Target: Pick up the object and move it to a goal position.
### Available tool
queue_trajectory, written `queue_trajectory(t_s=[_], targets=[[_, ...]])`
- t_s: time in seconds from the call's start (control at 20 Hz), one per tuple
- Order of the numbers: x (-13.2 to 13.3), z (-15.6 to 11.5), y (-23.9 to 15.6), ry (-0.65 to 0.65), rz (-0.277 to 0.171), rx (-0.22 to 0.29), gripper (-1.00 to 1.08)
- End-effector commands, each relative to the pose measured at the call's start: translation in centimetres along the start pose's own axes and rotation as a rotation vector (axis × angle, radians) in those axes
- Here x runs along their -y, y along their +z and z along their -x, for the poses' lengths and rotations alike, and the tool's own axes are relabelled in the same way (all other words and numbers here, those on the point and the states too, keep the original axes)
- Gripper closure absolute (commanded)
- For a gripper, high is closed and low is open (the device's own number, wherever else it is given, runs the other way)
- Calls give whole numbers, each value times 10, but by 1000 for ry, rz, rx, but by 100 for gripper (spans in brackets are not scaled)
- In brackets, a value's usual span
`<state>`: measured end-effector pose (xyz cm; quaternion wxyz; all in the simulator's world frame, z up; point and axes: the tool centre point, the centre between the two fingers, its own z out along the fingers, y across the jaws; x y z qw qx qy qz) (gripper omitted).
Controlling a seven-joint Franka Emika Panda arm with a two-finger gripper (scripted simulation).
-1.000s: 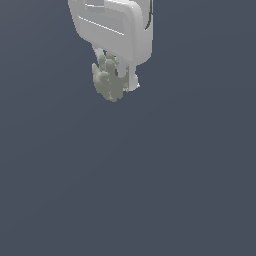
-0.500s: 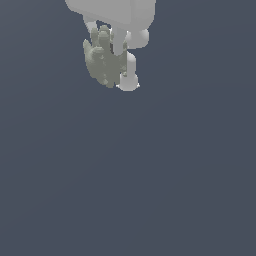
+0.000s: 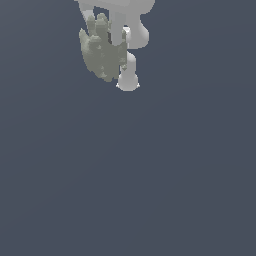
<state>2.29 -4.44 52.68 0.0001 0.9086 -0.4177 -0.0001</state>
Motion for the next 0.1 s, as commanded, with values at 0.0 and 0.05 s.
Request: queue_trajectory(t_s=[0.0, 0.05], targets=[[0, 0, -2, 0, 0, 0, 108], [0, 0, -2, 0, 0, 0, 108]])
